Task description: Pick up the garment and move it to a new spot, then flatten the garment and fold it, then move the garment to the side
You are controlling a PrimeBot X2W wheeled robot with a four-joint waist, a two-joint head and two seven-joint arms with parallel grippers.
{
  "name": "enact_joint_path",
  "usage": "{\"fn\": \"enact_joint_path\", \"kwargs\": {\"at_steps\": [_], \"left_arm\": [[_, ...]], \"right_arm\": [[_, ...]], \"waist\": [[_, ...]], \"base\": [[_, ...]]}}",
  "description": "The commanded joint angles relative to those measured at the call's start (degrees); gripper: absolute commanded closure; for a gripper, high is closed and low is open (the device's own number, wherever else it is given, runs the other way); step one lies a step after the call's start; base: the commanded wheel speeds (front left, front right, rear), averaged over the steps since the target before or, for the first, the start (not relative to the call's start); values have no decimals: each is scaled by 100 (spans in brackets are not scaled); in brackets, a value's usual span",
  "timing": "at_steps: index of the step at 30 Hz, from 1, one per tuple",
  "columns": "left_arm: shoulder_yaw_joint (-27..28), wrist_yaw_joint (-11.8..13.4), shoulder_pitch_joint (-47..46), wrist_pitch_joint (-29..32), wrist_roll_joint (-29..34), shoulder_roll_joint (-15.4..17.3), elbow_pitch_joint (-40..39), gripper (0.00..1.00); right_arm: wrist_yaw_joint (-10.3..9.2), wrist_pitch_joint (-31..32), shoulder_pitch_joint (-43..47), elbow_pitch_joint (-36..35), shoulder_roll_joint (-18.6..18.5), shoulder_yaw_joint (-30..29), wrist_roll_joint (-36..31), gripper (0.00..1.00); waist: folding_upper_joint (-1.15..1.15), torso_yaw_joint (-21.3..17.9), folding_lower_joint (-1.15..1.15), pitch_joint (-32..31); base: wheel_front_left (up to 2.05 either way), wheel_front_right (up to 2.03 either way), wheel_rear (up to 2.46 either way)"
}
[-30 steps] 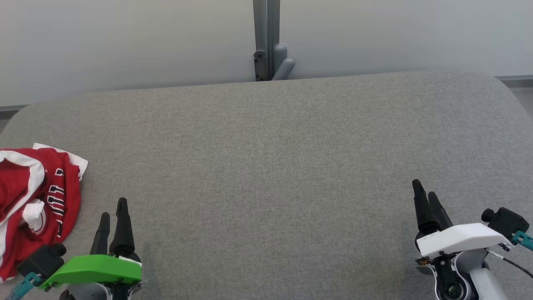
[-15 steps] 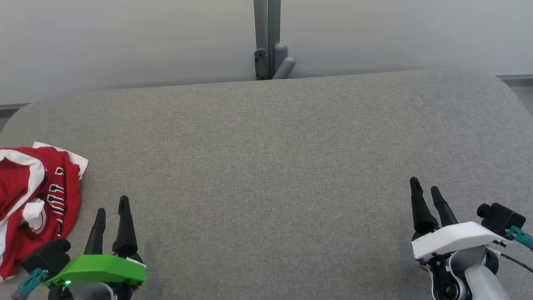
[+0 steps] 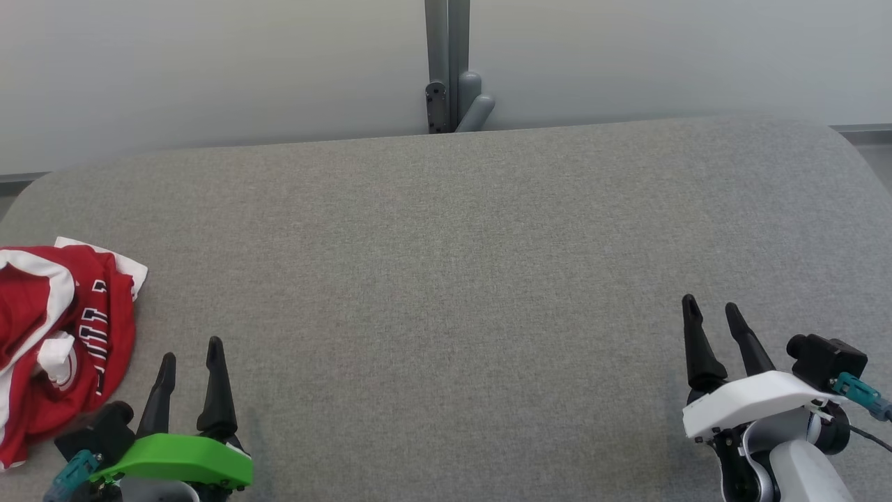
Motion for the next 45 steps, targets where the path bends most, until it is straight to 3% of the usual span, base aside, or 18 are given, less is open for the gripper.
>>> {"fn": "enact_joint_path", "kwargs": {"at_steps": [1,21,45], "left_arm": [[15,-21,11,-46,153,57,-42,0],[118,-26,70,-316,1397,-1,-62,0],[132,-26,121,-568,2368,-24,-41,0]], "right_arm": [[3,-54,-55,-56,-13,-23,-149,0],[3,-319,-12,43,41,-214,-1491,0],[2,-559,-22,190,50,-237,-2437,0]], "waist": [[9,1,0,0],[12,10,0,-7],[14,47,0,45]], "base": [[0,0,0],[0,0,0],[0,0,0]]}}
